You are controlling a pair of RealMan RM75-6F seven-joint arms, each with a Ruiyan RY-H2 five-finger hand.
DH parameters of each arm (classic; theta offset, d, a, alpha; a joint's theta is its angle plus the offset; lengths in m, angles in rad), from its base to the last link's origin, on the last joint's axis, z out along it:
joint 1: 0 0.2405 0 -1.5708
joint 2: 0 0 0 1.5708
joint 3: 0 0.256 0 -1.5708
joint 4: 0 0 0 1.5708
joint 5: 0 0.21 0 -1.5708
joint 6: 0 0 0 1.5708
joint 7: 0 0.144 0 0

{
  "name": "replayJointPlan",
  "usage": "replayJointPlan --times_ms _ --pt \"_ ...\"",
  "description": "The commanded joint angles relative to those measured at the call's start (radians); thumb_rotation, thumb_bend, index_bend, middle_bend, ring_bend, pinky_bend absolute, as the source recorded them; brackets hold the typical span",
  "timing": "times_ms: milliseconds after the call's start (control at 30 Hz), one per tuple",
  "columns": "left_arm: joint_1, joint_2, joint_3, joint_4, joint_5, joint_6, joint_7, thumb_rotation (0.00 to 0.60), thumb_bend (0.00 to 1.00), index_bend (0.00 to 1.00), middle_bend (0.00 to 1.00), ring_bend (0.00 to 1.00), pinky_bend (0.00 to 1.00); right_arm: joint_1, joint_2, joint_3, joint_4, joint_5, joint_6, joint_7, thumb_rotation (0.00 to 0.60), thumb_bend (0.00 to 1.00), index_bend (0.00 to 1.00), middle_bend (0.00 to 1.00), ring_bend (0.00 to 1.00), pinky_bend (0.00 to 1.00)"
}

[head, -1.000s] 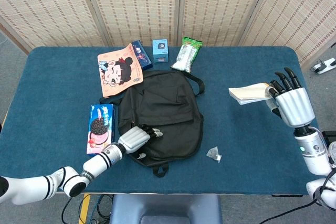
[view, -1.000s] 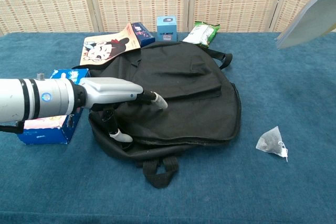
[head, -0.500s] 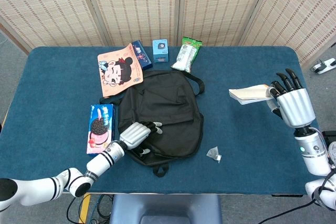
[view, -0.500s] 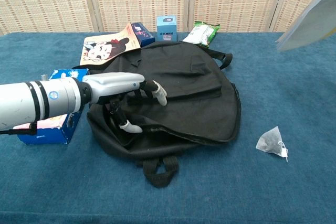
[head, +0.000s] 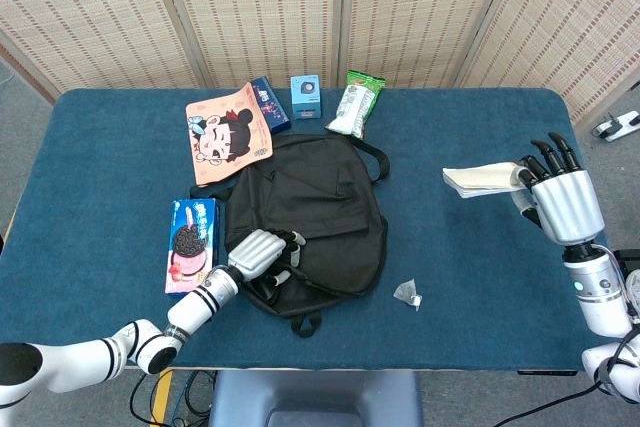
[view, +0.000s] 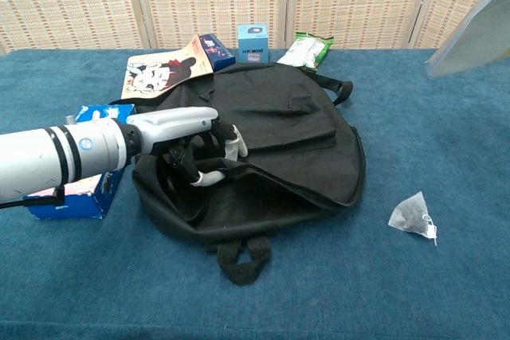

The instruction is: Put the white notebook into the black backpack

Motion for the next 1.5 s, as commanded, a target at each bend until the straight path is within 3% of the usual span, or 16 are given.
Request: replayJointPlan --times_ms 33,167,500,967,1200,1500 --pt "0.003 -0.004 -0.004 0.006 -0.003 0.007 -0.003 0.6 0.47 0.7 0.29 0.28 0.11 0.001 0.001 0.001 -0.001 -0.001 0.0 0.0 0.6 0.44 0.78 0.47 0.21 0.14" --pt "0.016 -0.012 -0.023 0.018 -0.021 0.033 -0.02 0.6 0.48 0.77 0.35 0.29 0.12 0.005 0.013 0.012 -0.016 -0.007 0.018 0.005 0.6 0.44 0.78 0.47 0.21 0.14" --pt "0.036 0.018 -0.143 -0.002 -0.162 0.063 -0.069 0.6 0.48 0.77 0.35 0.29 0.12 -0.004 0.07 0.026 -0.174 -0.06 0.109 0.02 0.6 0.44 0.78 0.47 0.21 0.14" --pt "-0.028 0.005 -0.243 0.065 -0.43 0.024 0.109 0.6 0.48 0.76 0.35 0.29 0.12 0.024 0.158 0.04 -0.5 -0.224 0.187 -0.022 0.6 0.43 0.78 0.47 0.23 0.14" --pt "-0.05 0.014 -0.271 0.055 -0.509 0.014 0.148 0.6 0.48 0.75 0.35 0.29 0.12 0.078 0.098 0.016 -0.538 -0.269 0.098 -0.022 0.6 0.43 0.79 0.48 0.24 0.14" --pt "-0.087 0.03 -0.288 0.043 -0.595 0.006 0.211 0.6 0.48 0.75 0.35 0.29 0.12 0.168 -0.048 -0.015 -0.496 -0.294 -0.035 -0.015 0.6 0.43 0.79 0.48 0.24 0.14"
